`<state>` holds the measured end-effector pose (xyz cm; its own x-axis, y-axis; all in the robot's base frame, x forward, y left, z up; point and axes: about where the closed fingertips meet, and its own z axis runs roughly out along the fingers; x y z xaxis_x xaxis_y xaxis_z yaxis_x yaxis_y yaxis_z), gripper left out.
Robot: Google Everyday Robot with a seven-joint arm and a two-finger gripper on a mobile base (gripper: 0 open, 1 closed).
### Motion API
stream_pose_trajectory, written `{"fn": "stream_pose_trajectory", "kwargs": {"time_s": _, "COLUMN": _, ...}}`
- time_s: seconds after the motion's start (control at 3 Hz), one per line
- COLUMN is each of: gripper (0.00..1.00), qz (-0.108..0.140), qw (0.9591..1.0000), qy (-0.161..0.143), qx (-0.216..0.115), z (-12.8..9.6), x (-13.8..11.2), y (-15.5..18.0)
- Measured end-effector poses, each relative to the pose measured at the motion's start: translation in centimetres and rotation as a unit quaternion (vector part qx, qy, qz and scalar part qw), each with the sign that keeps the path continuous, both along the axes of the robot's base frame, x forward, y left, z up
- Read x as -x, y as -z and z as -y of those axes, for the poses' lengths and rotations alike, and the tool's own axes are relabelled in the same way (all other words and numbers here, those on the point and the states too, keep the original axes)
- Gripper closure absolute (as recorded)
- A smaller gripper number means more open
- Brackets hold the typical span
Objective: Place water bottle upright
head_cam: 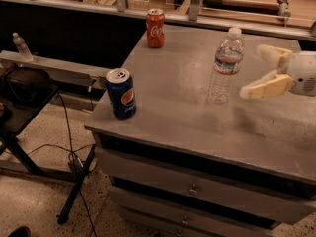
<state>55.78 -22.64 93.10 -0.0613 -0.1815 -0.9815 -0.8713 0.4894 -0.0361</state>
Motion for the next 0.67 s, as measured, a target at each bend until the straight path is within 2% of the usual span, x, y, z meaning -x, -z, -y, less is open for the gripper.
{"fn": "stream_pose_trajectory", "kwargs": {"time_s": 0.33, "gripper": 0.00, "qz": -0.015, "qw": 0.9989, "qy": 0.013, "qx": 0.043, "z": 2.73, "x": 1.48, "y": 0.50}}
{"fn": "stream_pose_trajectory", "kwargs": {"time_s": 0.67, "gripper": 0.00, "qz": -0.019, "qw": 0.9983, "qy": 0.012, "qx": 0.053, "z": 3.29, "x": 1.87, "y": 0.75}}
